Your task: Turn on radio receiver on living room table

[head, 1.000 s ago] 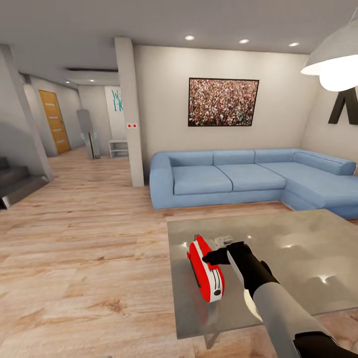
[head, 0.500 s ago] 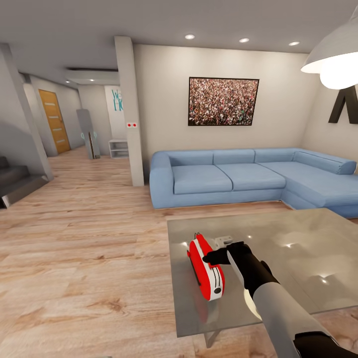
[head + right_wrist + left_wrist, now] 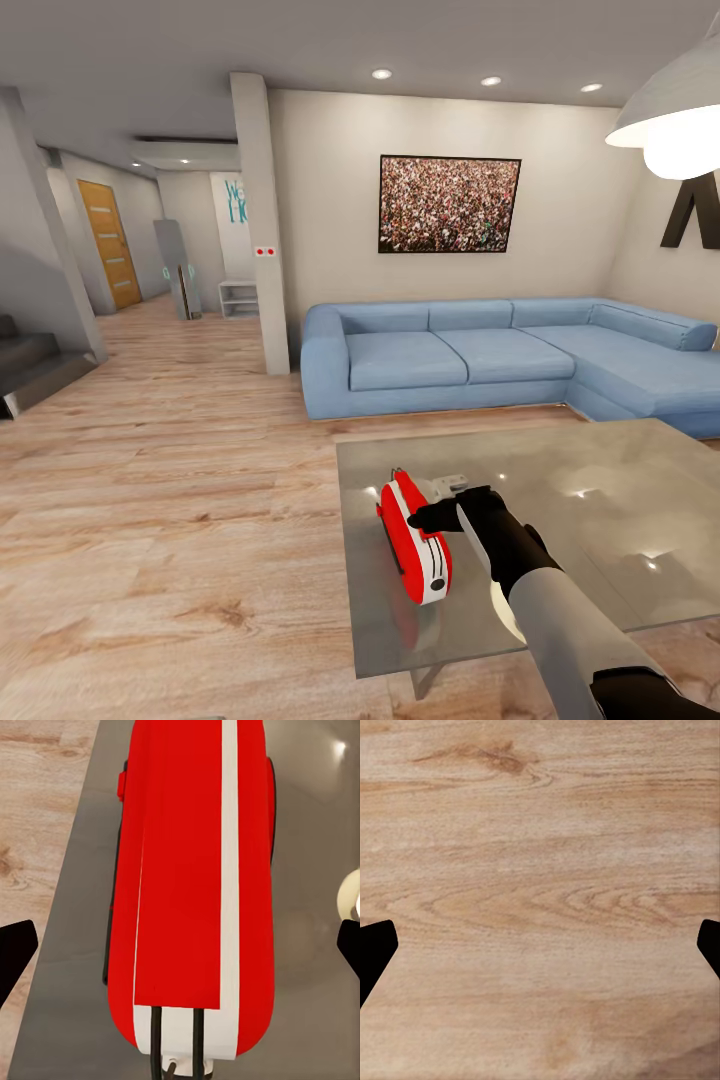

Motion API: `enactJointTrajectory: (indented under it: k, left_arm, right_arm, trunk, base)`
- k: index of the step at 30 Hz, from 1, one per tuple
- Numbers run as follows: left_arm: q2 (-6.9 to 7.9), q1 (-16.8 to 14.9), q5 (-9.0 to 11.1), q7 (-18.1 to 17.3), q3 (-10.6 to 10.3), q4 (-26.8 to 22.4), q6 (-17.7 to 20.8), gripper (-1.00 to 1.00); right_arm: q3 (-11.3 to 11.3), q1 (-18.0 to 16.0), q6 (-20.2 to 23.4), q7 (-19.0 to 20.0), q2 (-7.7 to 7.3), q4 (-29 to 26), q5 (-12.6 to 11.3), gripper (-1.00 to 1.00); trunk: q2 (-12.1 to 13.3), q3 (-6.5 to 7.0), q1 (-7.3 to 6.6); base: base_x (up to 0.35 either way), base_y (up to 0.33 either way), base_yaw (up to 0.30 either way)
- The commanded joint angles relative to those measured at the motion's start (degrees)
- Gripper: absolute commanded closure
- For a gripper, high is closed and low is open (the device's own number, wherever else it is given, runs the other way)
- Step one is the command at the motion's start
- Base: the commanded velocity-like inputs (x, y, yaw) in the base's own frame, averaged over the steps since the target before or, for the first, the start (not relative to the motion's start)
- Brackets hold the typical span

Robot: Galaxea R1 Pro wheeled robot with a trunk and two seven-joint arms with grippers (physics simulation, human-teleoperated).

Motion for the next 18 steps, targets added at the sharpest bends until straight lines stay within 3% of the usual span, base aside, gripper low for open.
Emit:
enactJointTrajectory:
  k: [1, 13, 18]
  left_arm:
    - [0.0, 0.0, 0.0, 0.0, 0.0, 0.0, 0.0, -1.0]
    - [-0.03, 0.0, 0.0, 0.0, 0.0, 0.0, 0.0, -1.0]
    - [-0.03, 0.0, 0.0, 0.0, 0.0, 0.0, 0.0, -1.0]
  right_arm:
    - [0.0, 0.0, 0.0, 0.0, 0.0, 0.0, 0.0, -1.0]
    - [0.0, 0.0, 0.0, -0.1, 0.0, 0.0, 0.0, -1.0]
    - [0.0, 0.0, -0.2, -0.1, -0.01, 0.0, 0.0, -1.0]
  trunk:
    - [0.0, 0.0, 0.0]
    - [0.0, 0.0, 0.0]
    - [-2.0, -0.9, 1.1]
  base:
    - [0.0, 0.0, 0.0]
    - [0.0, 0.0, 0.0]
    - [0.0, 0.0, 0.0]
